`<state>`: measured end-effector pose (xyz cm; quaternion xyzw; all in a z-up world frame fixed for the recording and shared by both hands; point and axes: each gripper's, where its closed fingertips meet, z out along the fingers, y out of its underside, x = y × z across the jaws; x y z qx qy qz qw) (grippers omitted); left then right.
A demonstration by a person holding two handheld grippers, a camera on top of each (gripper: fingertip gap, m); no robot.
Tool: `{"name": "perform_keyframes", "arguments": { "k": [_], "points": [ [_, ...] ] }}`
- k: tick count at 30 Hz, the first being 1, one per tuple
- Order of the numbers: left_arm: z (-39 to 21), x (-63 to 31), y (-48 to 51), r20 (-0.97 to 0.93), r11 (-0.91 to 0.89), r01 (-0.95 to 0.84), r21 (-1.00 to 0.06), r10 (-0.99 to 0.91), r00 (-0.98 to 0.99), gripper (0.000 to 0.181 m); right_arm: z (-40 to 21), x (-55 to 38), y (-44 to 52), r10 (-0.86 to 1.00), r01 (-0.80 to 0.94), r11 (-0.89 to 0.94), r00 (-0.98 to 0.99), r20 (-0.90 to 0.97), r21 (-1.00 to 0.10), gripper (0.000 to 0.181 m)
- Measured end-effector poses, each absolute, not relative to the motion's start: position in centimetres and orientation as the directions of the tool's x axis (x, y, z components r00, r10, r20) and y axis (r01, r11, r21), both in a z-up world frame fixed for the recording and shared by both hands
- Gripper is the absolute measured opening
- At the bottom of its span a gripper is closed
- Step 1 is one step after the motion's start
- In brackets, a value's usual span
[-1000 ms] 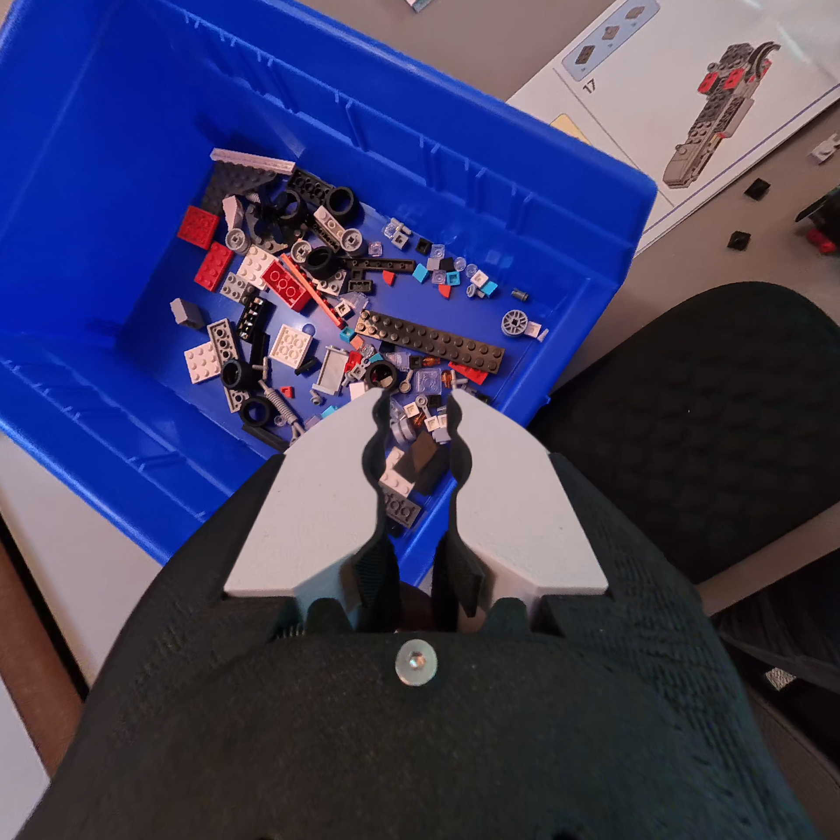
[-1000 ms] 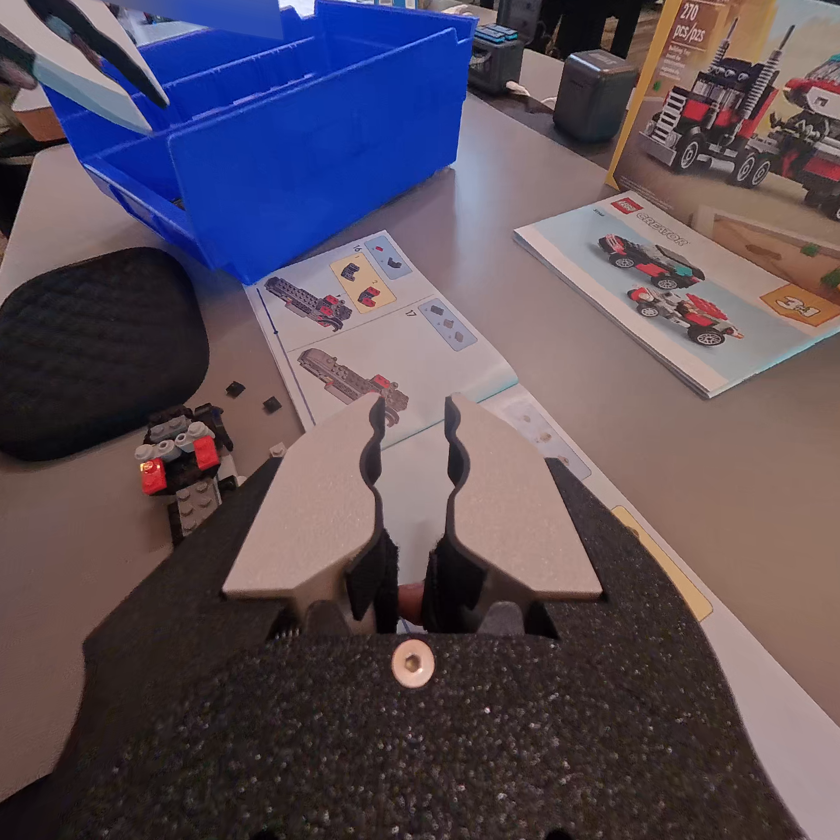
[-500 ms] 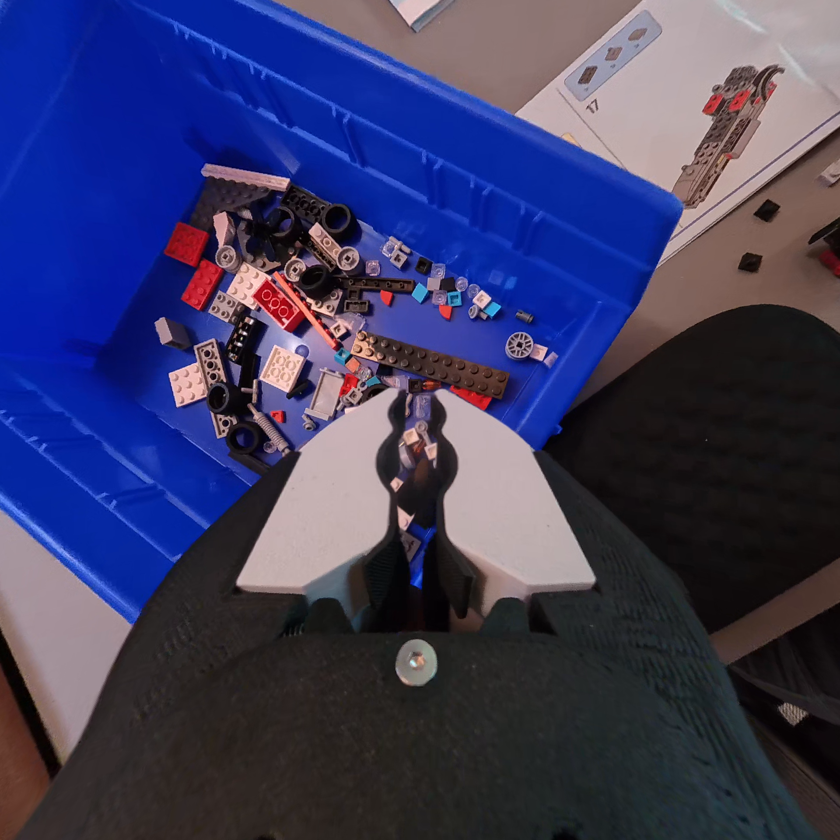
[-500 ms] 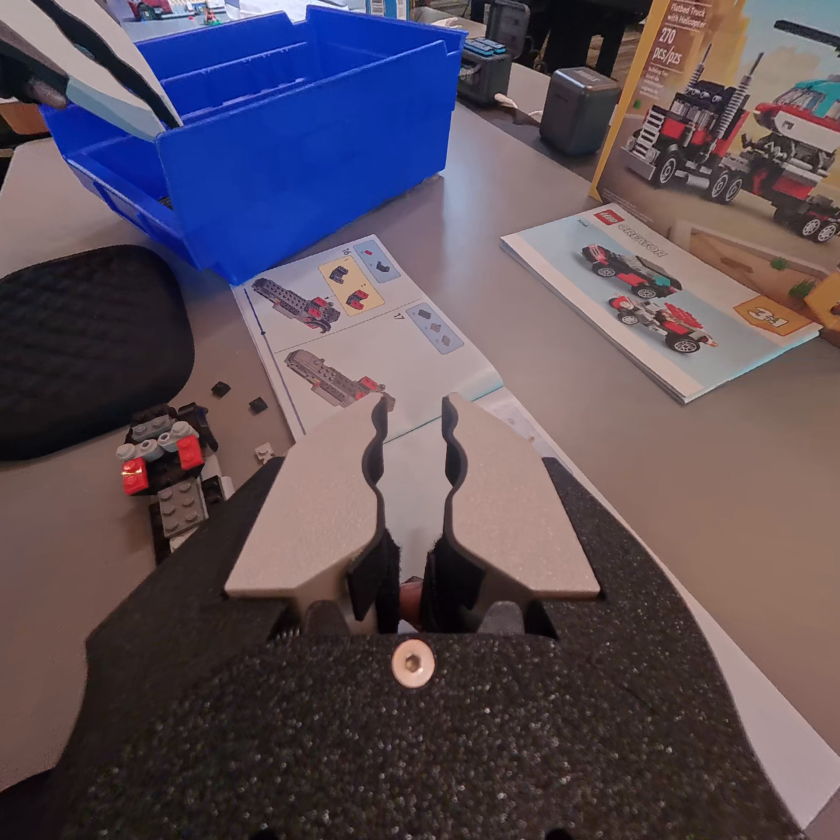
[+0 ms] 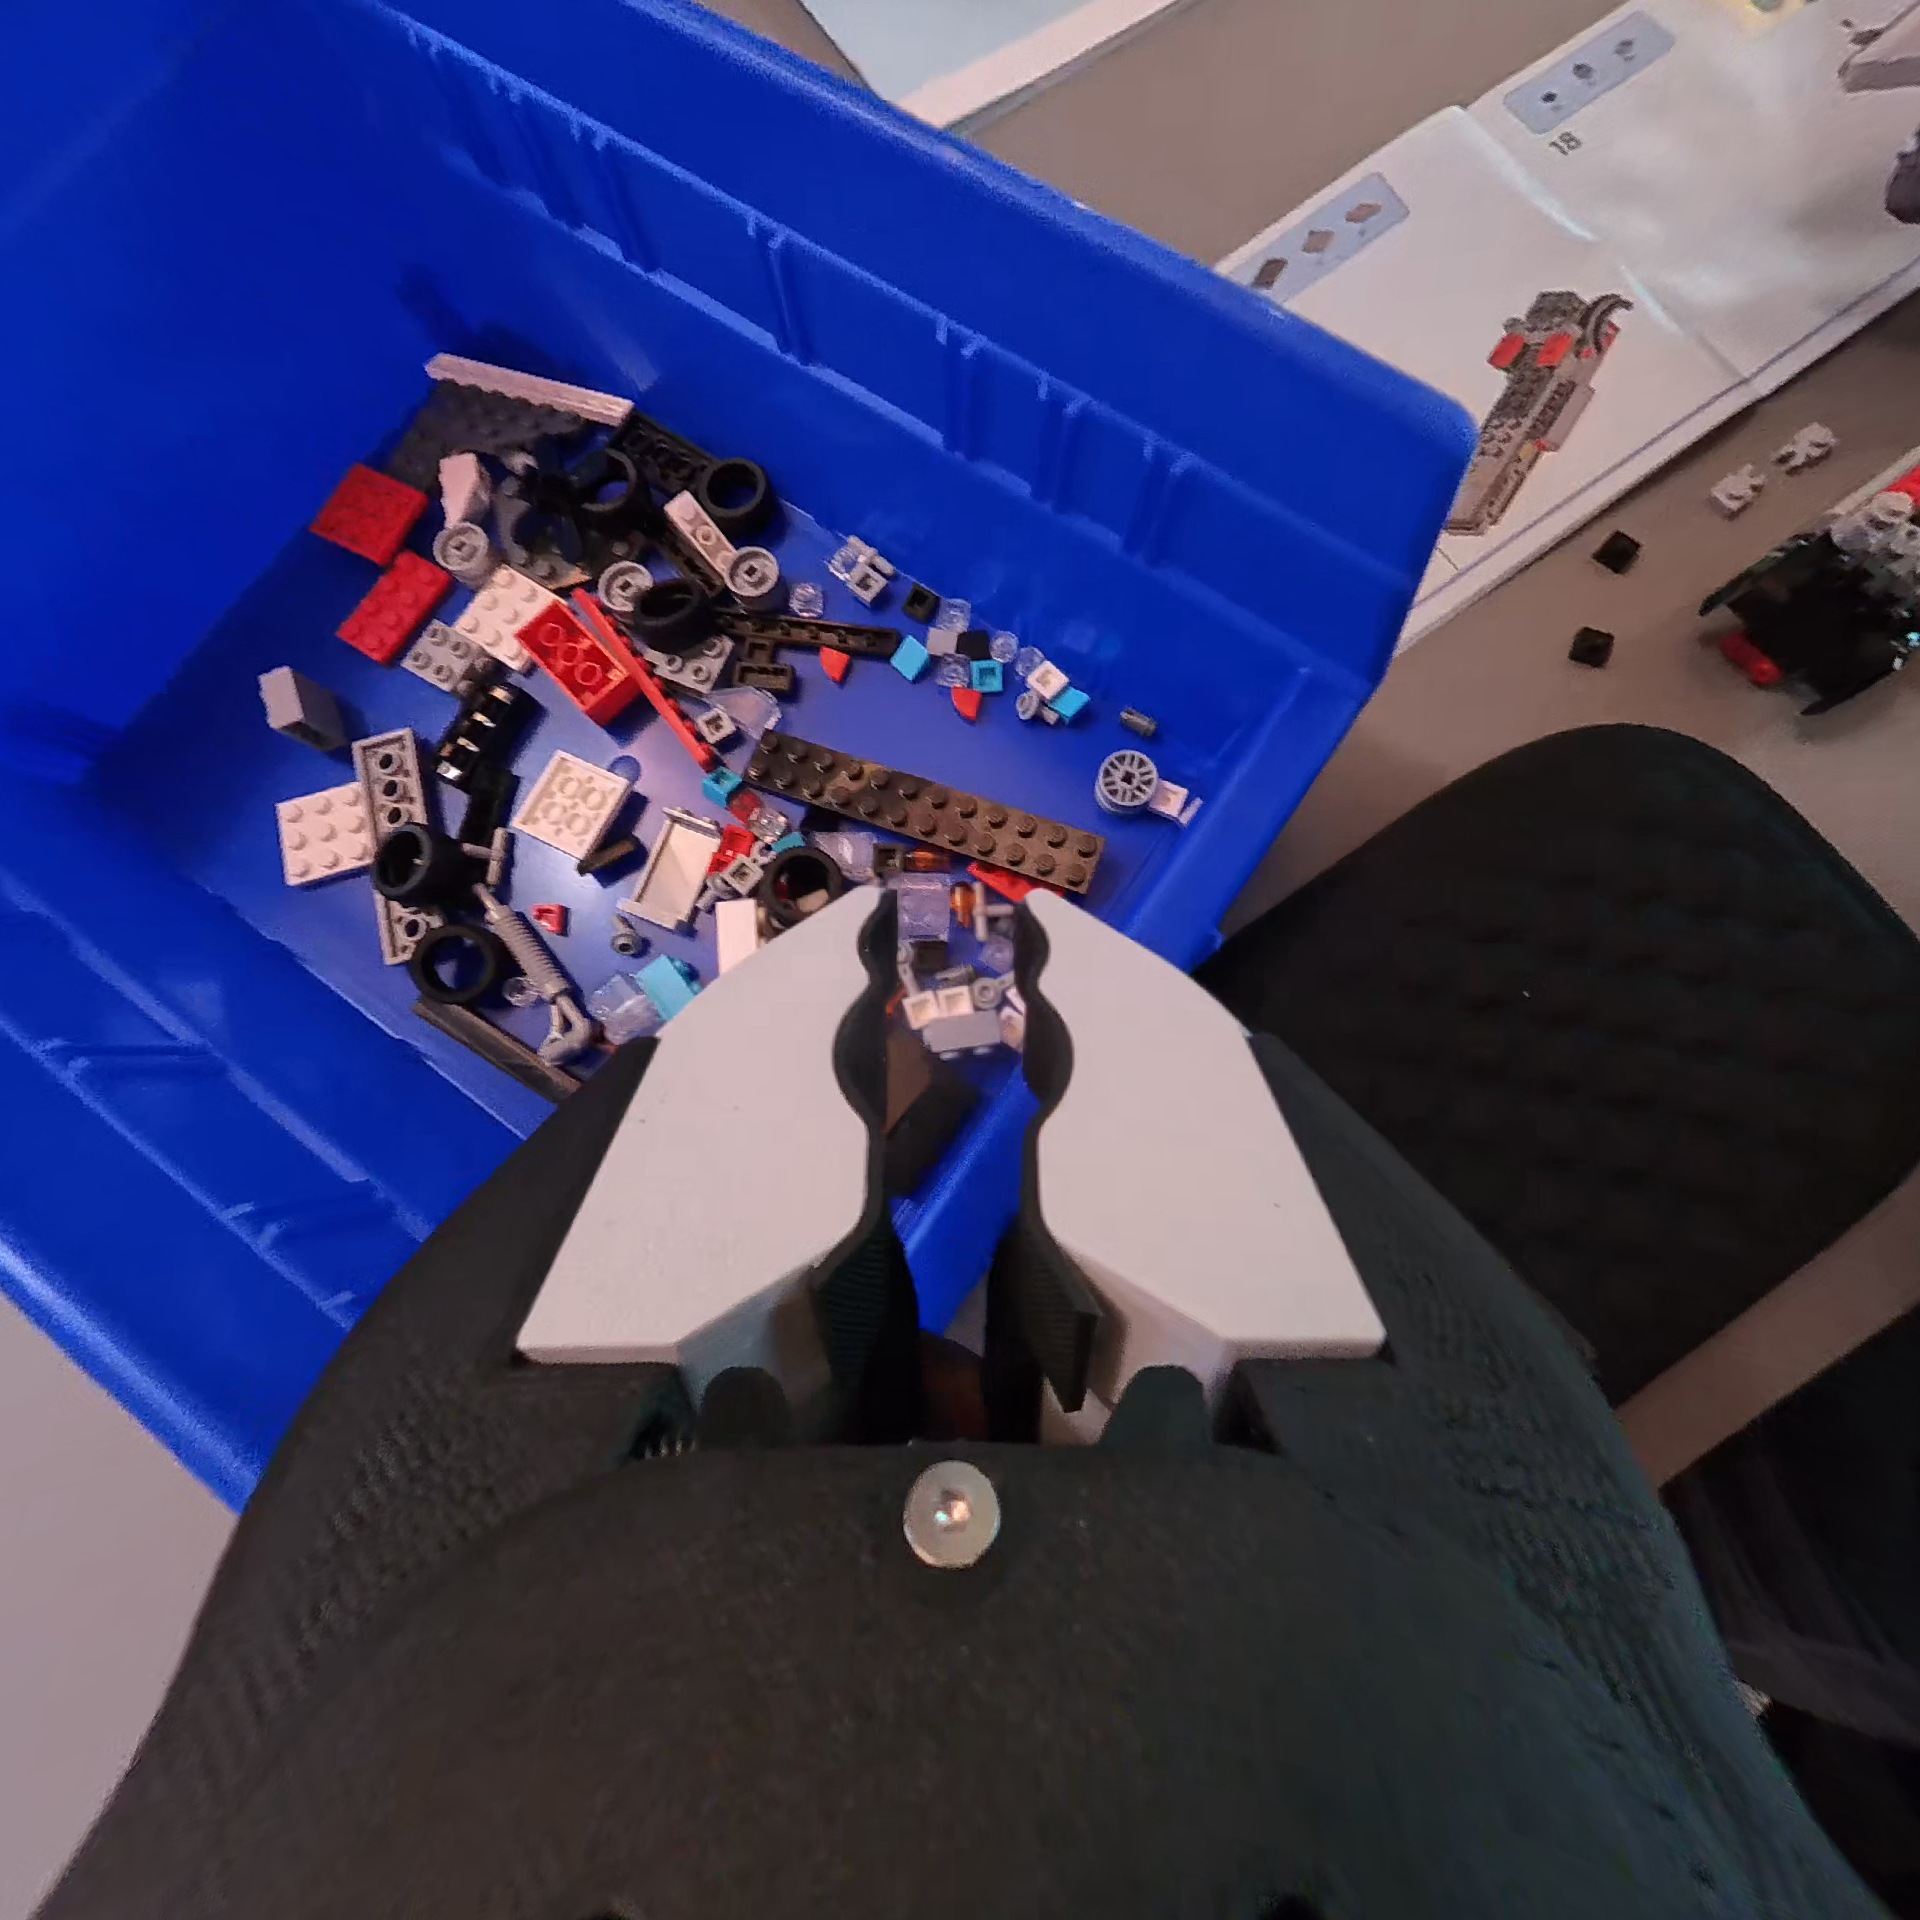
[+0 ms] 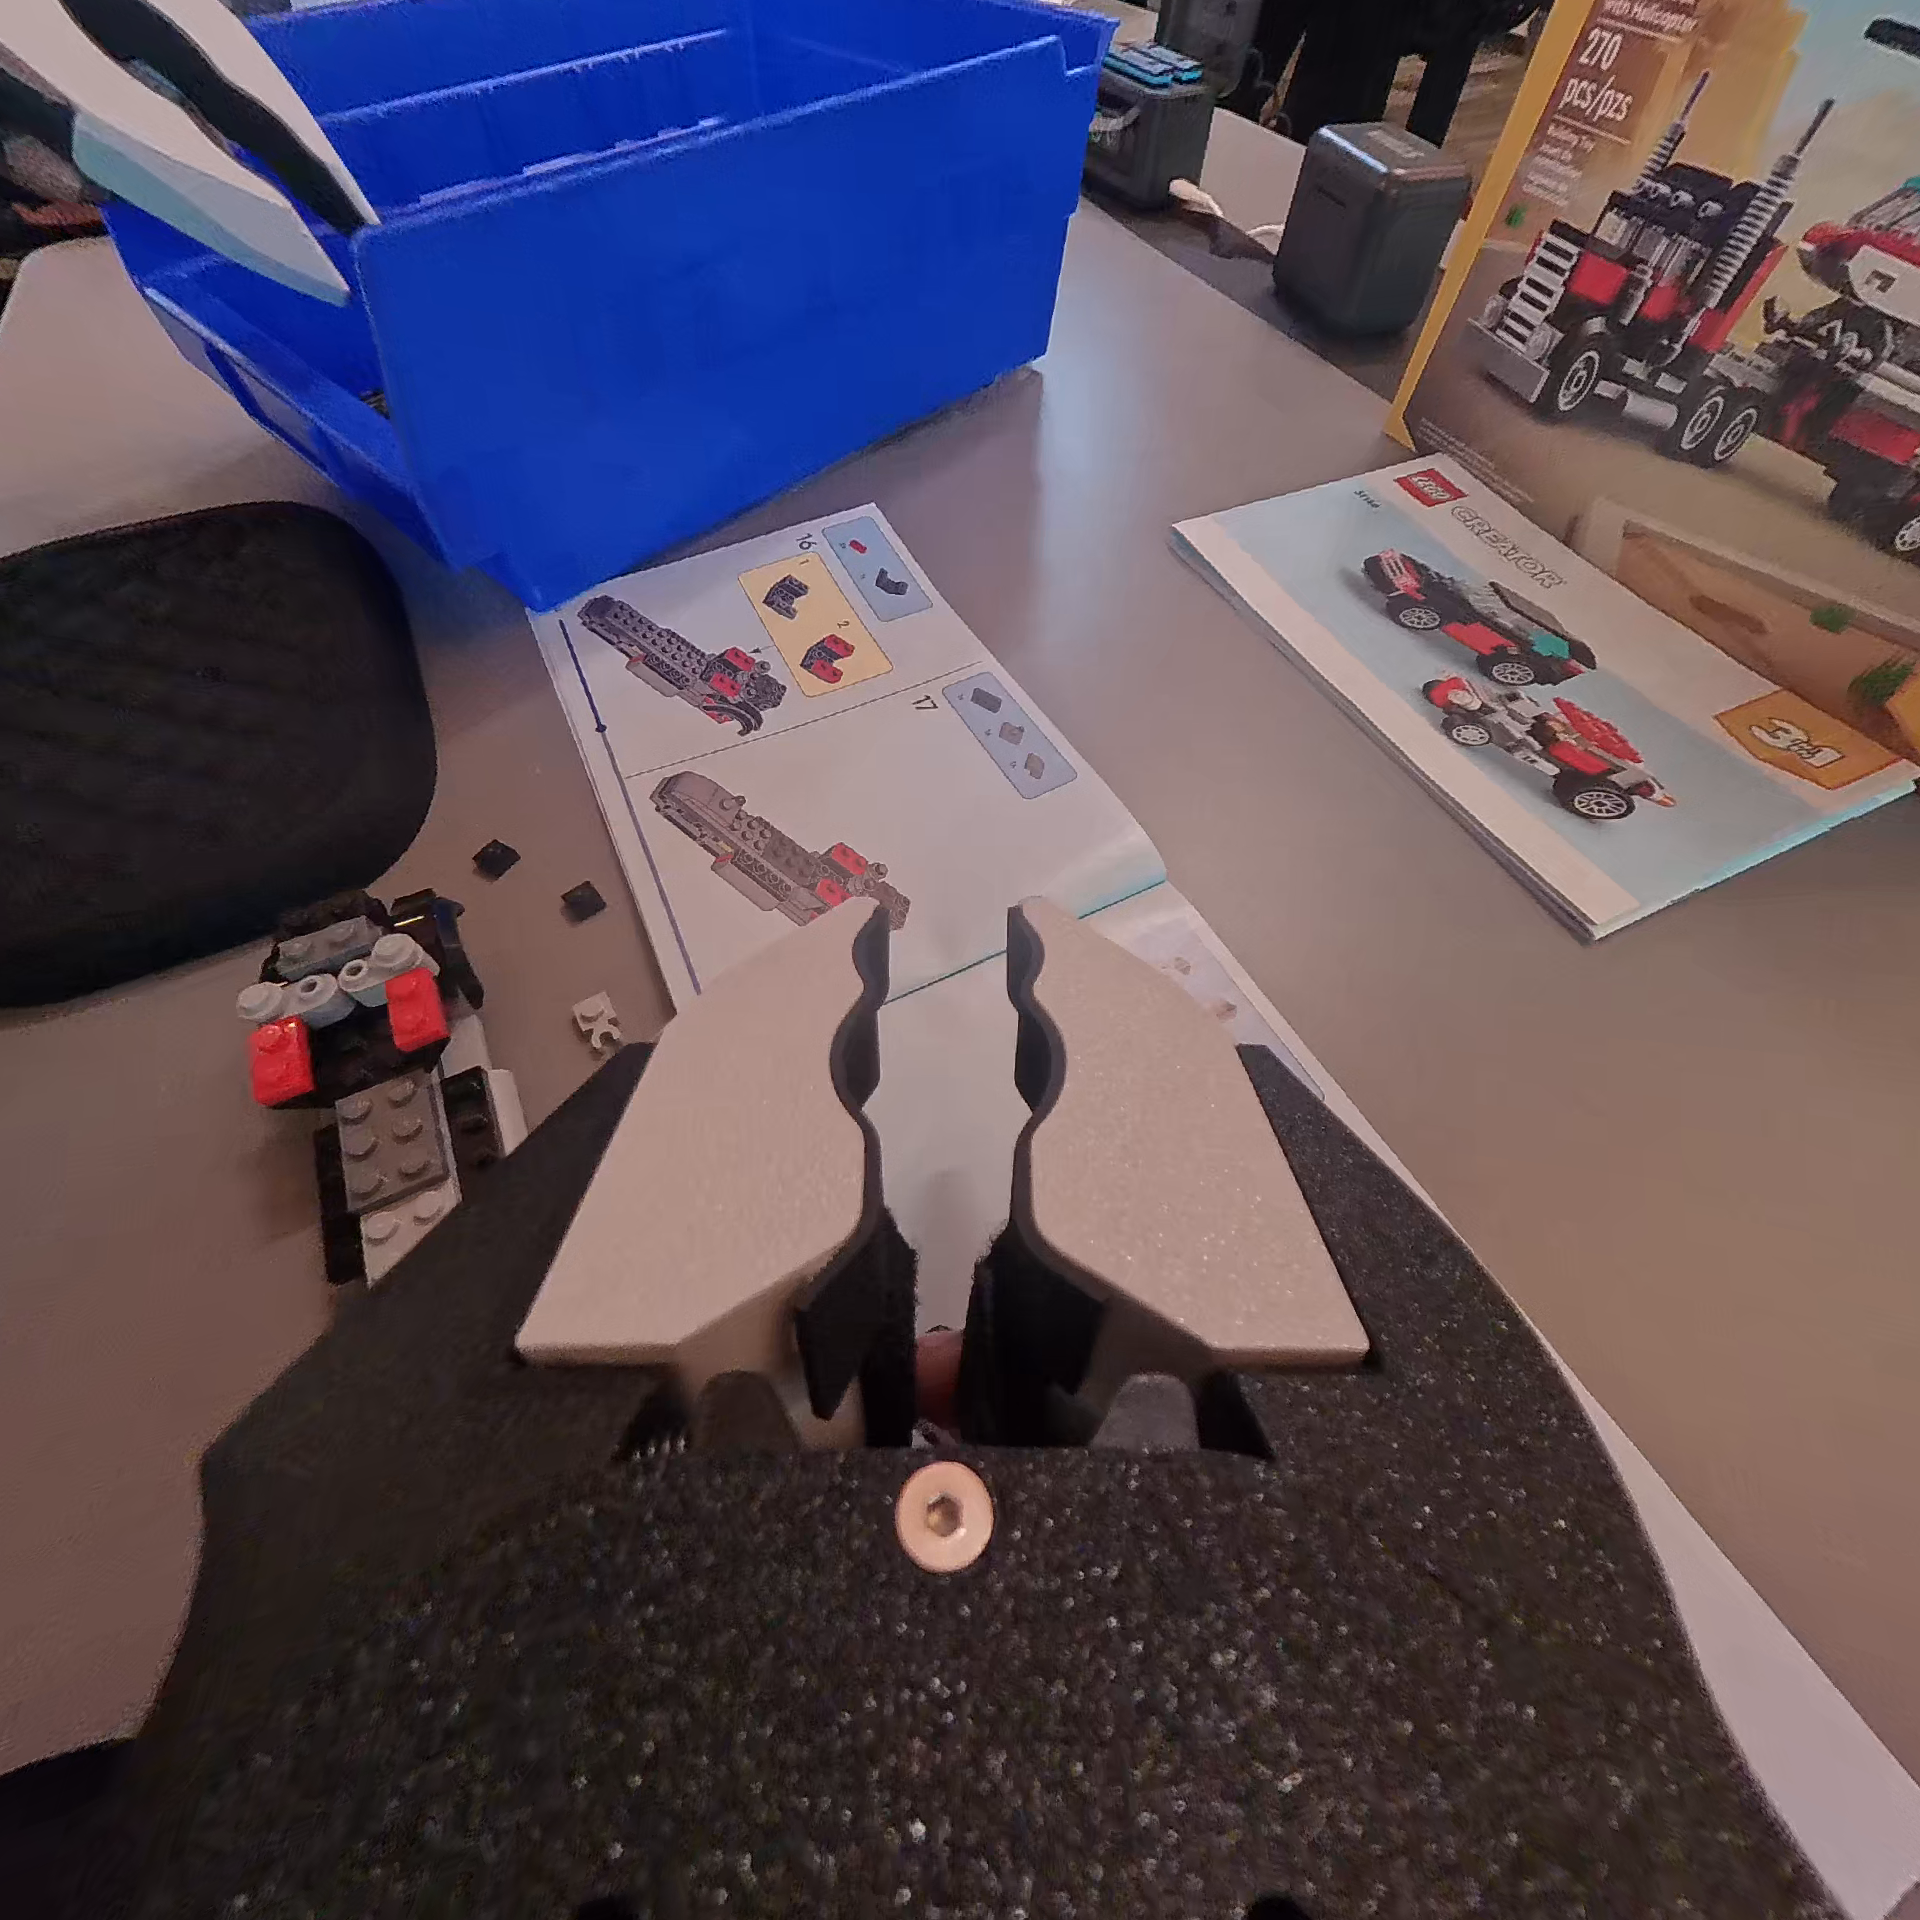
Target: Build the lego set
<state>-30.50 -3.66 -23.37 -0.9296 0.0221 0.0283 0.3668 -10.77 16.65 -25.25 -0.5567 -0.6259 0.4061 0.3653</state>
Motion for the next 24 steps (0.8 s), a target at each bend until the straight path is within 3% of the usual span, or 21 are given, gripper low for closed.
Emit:
{"name": "perform_keyframes", "arguments": {
  "k": [6, 13, 24],
  "points": [
    [-24.5, -29.5, -4.1, -0.074, -0.724, -0.129, -0.678, -0.108, 0.991, 0.023, -26.2, -10.8, 16.2, 0.991, 0.419, 0.040, -0.134, -0.018, -0.907, 0.022],
    [-24.0, -29.6, -4.7, -0.031, -0.667, -0.088, -0.740, -0.098, 0.995, 0.023, -26.1, -10.6, 16.8, 0.993, 0.411, -0.003, -0.107, -0.052, -0.912, 0.022],
    [-24.9, -29.4, -7.1, -0.091, -0.659, -0.116, -0.743, -0.073, 0.993, 0.026, -26.0, -10.6, 17.0, 0.991, 0.401, -0.035, -0.104, -0.084, -0.916, 0.022]
  ]
}}
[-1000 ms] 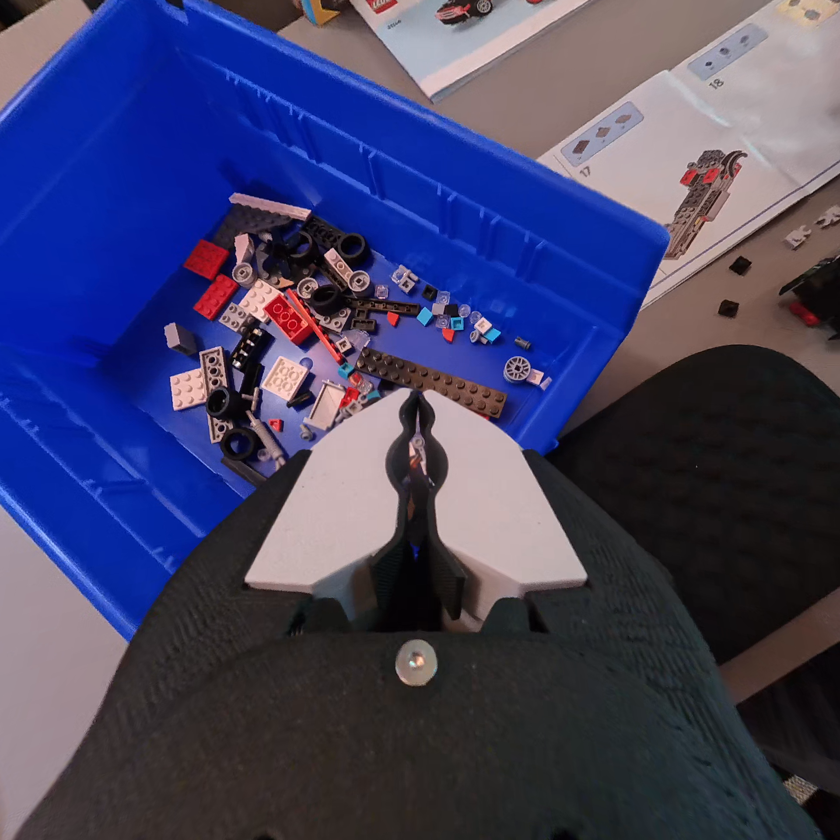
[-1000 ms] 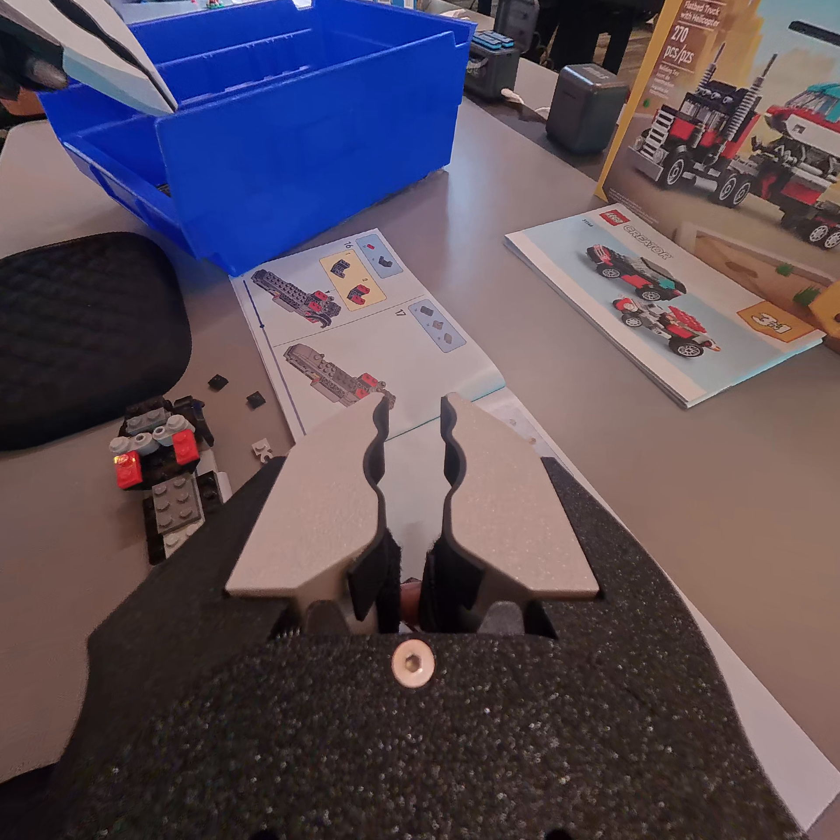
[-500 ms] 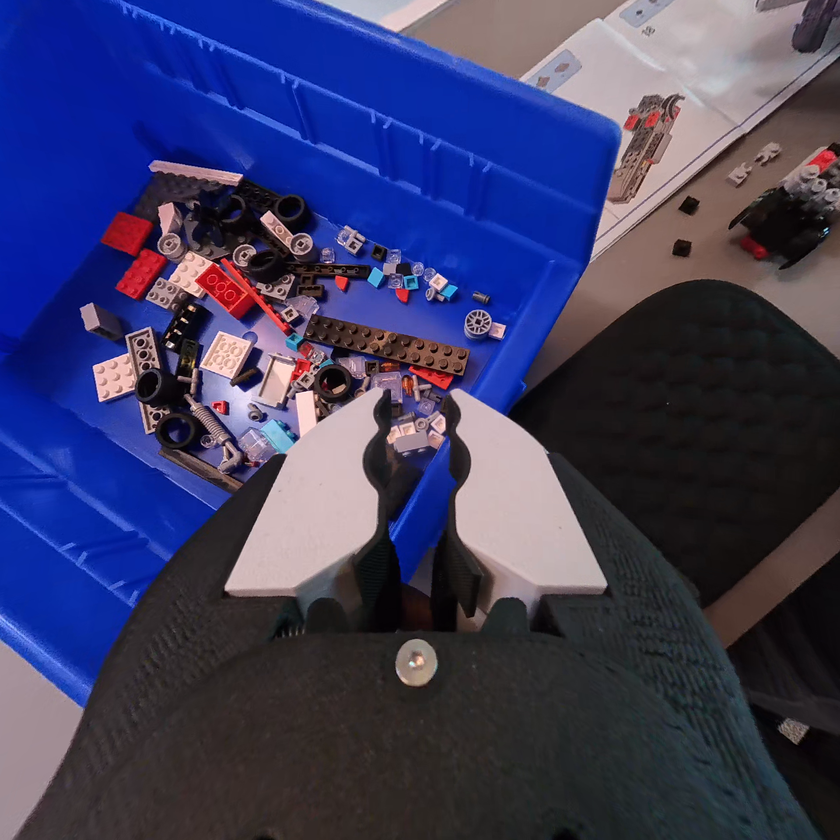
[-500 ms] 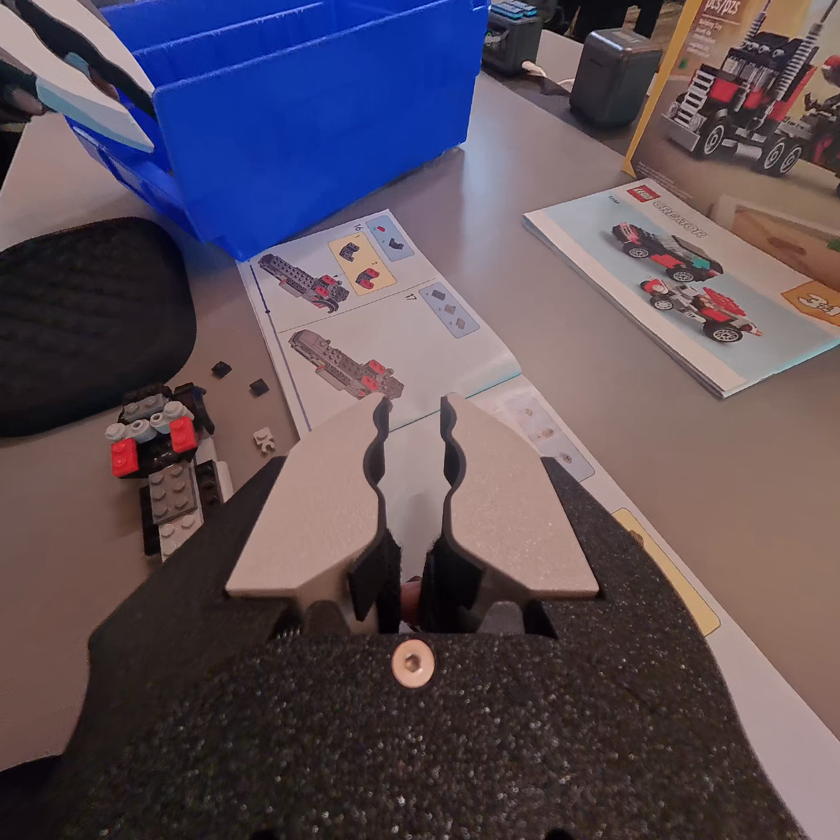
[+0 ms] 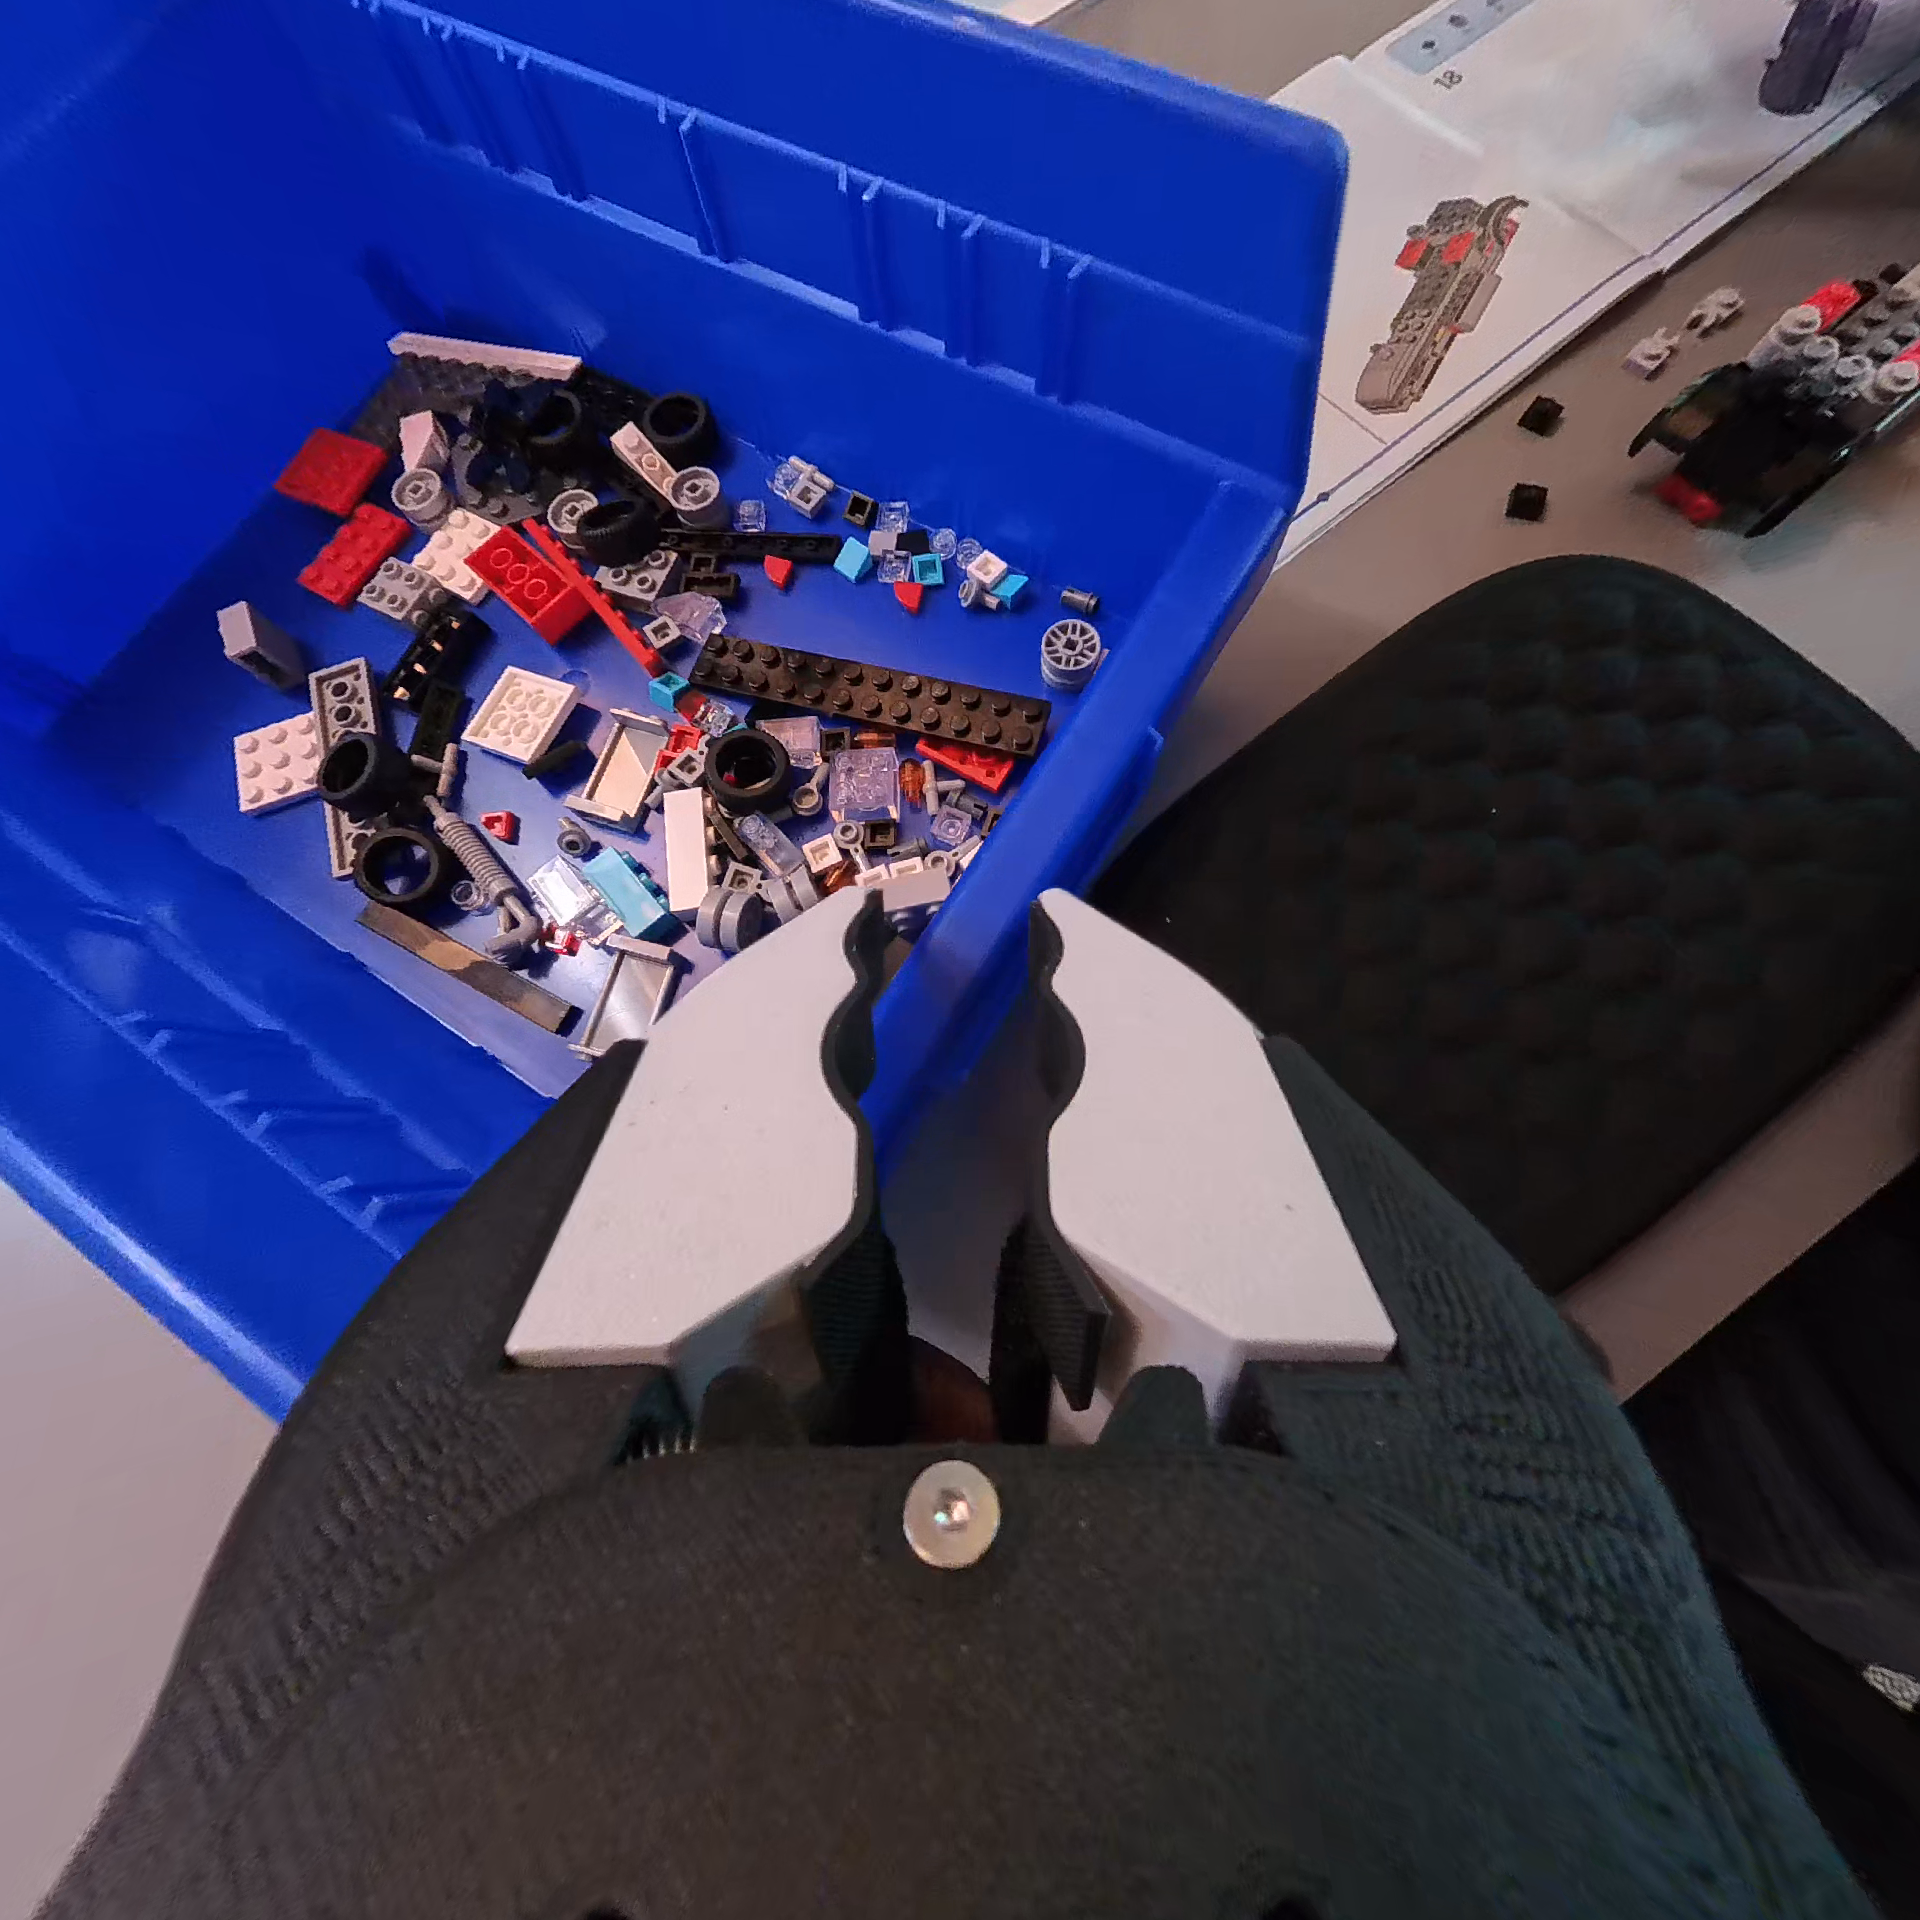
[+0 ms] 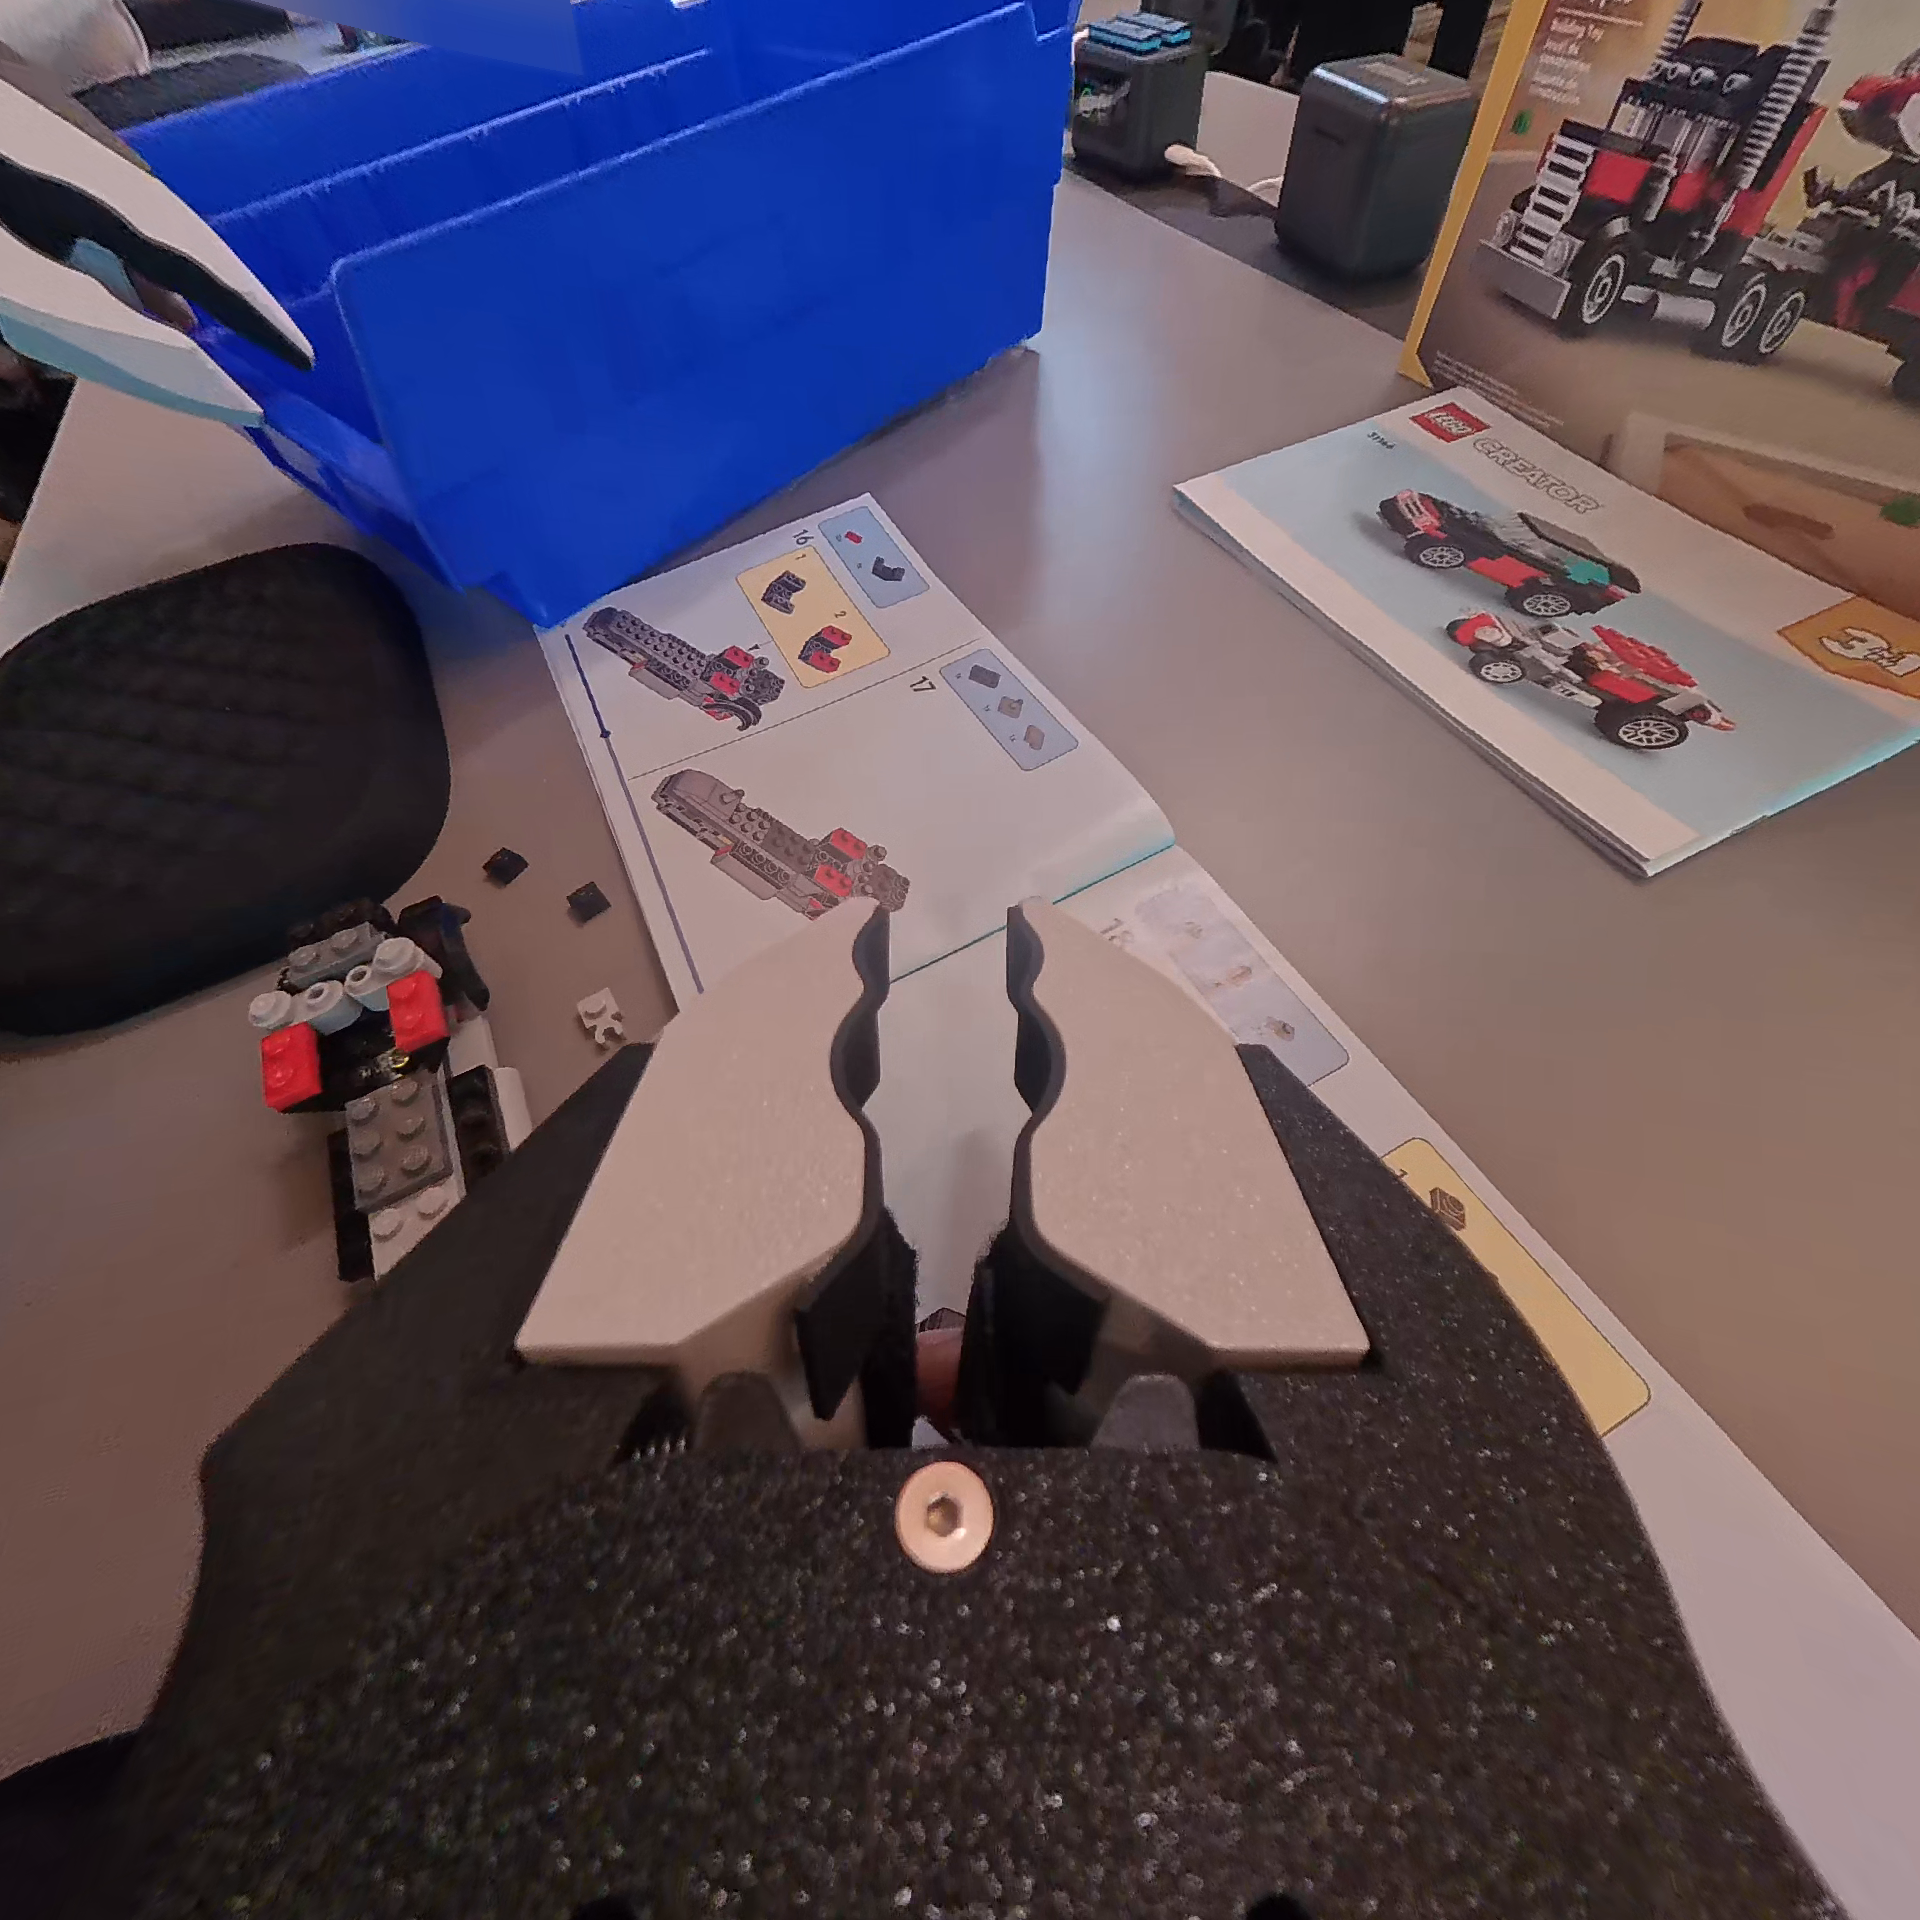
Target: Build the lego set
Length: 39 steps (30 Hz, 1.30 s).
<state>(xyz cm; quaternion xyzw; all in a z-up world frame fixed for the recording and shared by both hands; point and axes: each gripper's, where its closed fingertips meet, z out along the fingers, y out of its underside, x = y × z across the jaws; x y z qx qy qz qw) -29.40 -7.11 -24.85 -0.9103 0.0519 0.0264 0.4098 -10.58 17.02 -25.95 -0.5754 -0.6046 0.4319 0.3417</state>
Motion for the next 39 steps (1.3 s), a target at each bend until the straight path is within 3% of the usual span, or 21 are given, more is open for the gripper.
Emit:
{"name": "perform_keyframes", "arguments": {
  "k": [2, 4, 5, 16, 39],
  "points": [
    [-24.8, -29.6, -7.5, -0.102, -0.671, -0.126, -0.730, -0.076, 0.992, 0.022, -25.9, -10.5, 17.2, 0.992, 0.397, -0.047, -0.089, -0.089, -0.917, 0.022],
    [-24.6, -30.0, -8.7, -0.106, -0.711, -0.125, -0.692, -0.071, 0.992, 0.001, -25.9, -10.5, 17.3, 0.992, 0.396, -0.056, -0.080, -0.095, -0.917, 0.022],
    [-24.2, -30.3, -9.3, -0.109, -0.718, -0.120, -0.685, -0.062, 0.992, 0.000, -25.9, -10.5, 17.4, 0.992, 0.395, -0.058, -0.078, -0.096, -0.917, 0.022],
    [-21.4, -29.5, -9.4, -0.040, -0.633, -0.098, -0.768, -0.105, 0.994, 0.000, -25.8, -10.4, 17.5, 0.988, 0.390, -0.093, -0.076, -0.133, -0.916, 0.022],
    [-20.2, -31.0, -7.8, -0.075, -0.643, -0.094, -0.760, -0.057, 0.996, 0.000, -25.8, -10.4, 17.5, 0.987, 0.394, -0.096, -0.082, -0.139, -0.914, 0.022]
  ]
}}
